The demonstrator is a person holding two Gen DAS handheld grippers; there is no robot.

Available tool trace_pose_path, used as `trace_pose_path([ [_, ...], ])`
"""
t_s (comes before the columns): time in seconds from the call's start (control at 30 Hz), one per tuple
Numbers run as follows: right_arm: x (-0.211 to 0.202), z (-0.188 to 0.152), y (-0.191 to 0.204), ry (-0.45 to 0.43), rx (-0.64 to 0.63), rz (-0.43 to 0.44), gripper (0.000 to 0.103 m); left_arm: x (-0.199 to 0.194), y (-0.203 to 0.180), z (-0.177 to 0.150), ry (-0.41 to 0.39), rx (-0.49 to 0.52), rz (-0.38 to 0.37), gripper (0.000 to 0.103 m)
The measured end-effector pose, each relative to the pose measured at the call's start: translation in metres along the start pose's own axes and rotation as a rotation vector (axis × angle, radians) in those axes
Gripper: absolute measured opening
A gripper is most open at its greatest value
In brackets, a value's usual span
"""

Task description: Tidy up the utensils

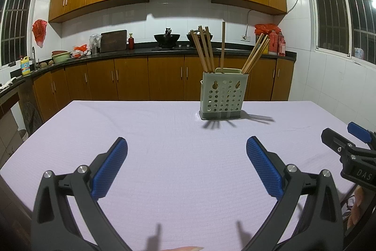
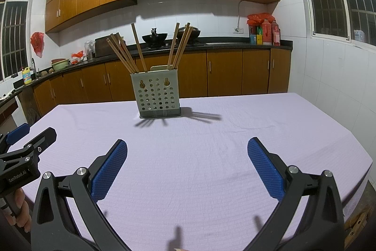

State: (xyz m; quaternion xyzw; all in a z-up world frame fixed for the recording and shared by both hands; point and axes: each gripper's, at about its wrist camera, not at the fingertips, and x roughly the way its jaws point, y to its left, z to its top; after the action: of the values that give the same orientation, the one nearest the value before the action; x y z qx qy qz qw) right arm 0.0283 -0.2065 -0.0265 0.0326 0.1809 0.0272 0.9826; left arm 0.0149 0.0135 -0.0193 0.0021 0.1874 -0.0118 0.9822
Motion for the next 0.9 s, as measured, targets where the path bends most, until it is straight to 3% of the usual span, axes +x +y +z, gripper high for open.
trace_pose_path([
  [0.9, 0.0, -0.0023, 0.0028, 0.004, 0.005, -0.001, 0.101, 0.0012, 0.006, -0.0079, 0.005, -0.002, 0.0, 0.099],
])
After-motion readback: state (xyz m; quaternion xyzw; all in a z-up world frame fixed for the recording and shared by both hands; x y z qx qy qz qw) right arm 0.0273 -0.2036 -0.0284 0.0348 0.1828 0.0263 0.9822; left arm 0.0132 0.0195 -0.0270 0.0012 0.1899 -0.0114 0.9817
